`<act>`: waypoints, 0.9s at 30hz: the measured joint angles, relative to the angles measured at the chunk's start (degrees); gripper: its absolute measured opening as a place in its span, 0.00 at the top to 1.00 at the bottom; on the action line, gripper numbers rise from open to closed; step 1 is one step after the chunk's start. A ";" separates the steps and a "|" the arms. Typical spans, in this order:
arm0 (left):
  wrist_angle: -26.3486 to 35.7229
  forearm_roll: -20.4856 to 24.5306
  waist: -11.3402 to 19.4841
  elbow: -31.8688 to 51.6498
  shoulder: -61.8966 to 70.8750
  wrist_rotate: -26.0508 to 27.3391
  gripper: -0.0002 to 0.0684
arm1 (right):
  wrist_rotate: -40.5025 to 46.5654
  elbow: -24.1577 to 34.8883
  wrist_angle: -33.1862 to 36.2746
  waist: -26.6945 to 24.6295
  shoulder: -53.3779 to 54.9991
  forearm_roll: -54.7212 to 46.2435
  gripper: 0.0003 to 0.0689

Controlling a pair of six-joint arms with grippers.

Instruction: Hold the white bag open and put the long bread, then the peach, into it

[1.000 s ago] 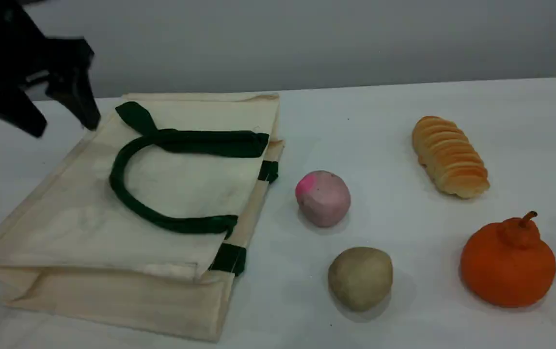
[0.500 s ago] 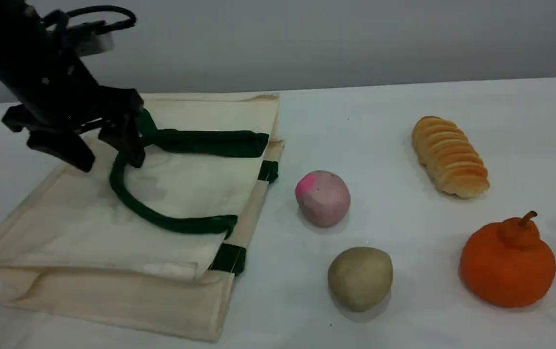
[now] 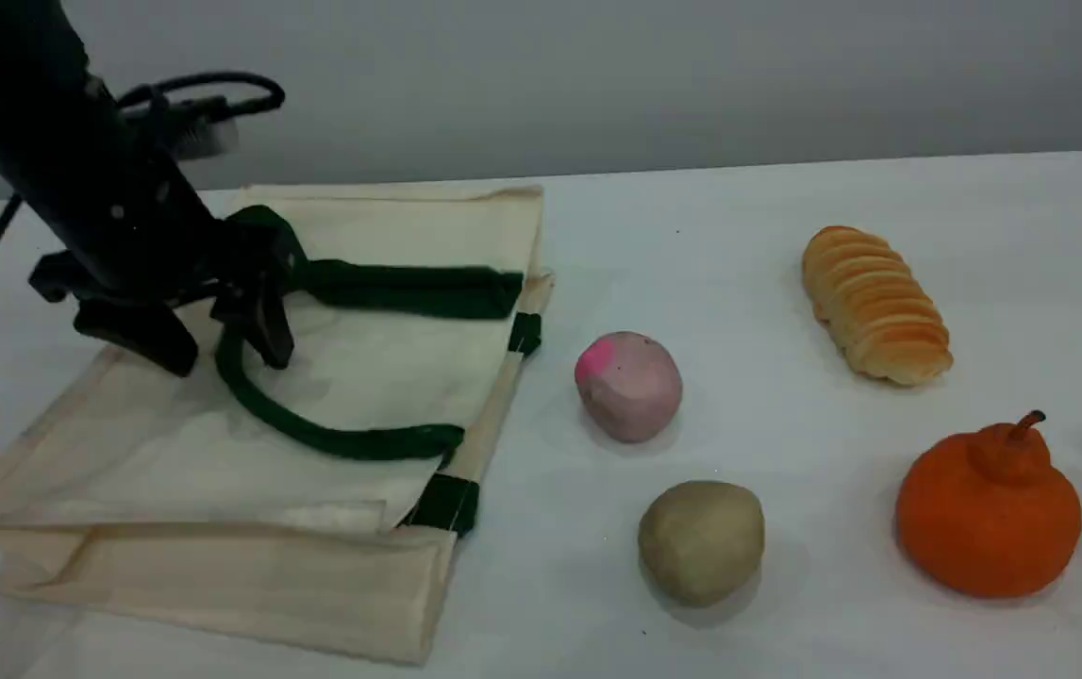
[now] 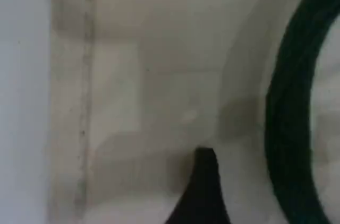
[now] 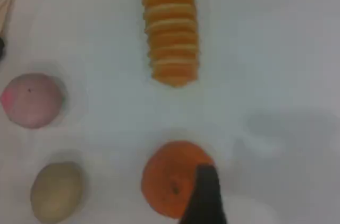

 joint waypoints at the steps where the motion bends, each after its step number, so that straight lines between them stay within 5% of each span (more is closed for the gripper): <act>1: -0.14 0.00 0.00 0.00 0.26 0.00 0.17 | 0.00 0.00 0.04 0.00 0.00 0.00 0.23; 7: -0.36 0.06 0.00 0.00 1.17 -0.05 0.25 | 0.00 0.00 0.70 0.00 0.00 0.00 0.23; 15: -0.50 0.06 0.00 0.00 1.21 3.98 0.88 | 0.00 0.00 0.73 0.00 0.00 0.00 0.23; 21: 2.34 -0.31 0.00 -1.69 0.57 4.44 0.88 | 0.00 0.00 0.77 0.00 0.00 0.00 0.23; 27: 15.09 -0.26 0.00 -11.23 0.53 7.60 0.88 | 0.00 0.00 0.77 0.00 0.00 0.00 0.23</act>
